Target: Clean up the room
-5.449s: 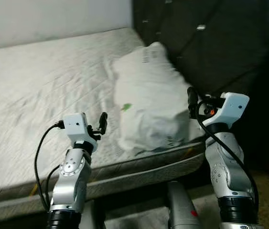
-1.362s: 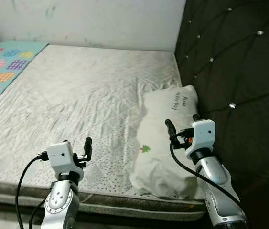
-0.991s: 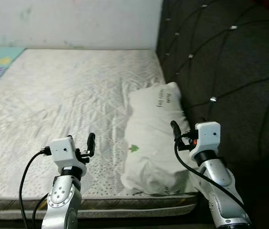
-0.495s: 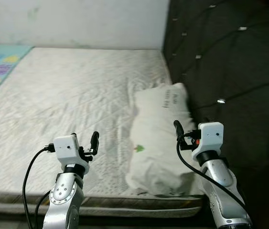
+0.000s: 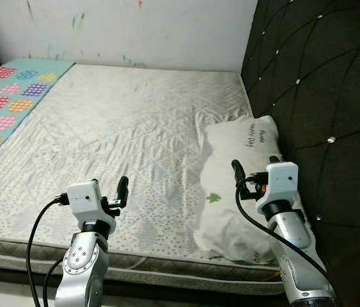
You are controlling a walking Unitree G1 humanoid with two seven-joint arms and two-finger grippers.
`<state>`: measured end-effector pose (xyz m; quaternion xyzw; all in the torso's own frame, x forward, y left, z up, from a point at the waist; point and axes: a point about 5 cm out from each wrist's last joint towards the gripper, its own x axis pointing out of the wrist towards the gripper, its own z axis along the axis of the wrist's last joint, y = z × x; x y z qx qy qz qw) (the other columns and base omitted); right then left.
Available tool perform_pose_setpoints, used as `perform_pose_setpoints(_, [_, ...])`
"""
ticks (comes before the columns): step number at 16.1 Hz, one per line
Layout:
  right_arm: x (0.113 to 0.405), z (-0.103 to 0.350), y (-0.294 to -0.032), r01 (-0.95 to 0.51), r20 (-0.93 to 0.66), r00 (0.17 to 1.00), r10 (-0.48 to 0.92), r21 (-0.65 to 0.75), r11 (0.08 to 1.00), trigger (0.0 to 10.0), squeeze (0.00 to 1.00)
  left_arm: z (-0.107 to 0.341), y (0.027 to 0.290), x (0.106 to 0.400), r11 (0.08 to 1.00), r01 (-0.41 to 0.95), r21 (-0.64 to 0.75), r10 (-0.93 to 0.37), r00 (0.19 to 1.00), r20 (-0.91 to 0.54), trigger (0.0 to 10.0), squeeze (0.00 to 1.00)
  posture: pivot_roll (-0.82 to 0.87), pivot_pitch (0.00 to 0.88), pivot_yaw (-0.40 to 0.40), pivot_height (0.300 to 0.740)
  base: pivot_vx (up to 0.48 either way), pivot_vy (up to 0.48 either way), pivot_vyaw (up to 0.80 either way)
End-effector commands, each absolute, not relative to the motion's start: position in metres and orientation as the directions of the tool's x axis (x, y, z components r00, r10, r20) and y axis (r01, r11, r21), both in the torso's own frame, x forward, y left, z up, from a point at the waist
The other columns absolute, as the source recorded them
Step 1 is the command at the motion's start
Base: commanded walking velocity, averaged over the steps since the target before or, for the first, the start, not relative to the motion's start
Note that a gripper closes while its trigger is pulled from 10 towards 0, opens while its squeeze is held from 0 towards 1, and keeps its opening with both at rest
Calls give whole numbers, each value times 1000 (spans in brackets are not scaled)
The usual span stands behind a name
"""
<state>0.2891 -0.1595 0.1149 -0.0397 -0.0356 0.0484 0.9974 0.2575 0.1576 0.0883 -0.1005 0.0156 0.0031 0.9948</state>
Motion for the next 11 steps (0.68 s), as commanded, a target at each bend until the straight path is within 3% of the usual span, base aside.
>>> perform_pose_setpoints(1, [289, 114, -163, -81, 64, 994, 87, -85, 993, 10000, 0, 87, 156, 259, 979, -2, -202, -7, 999, -44, 10000, 0, -175, 0, 52, 740, 0, 311, 0])
perform_pose_setpoints(11, [290, 115, -165, -79, 63, 994, 85, -92, 993, 10000, 0, 86, 154, 259, 976, -4, -216, -7, 999, -48, 10000, 0, -184, 0, 50, 740, 0, 333, 0])
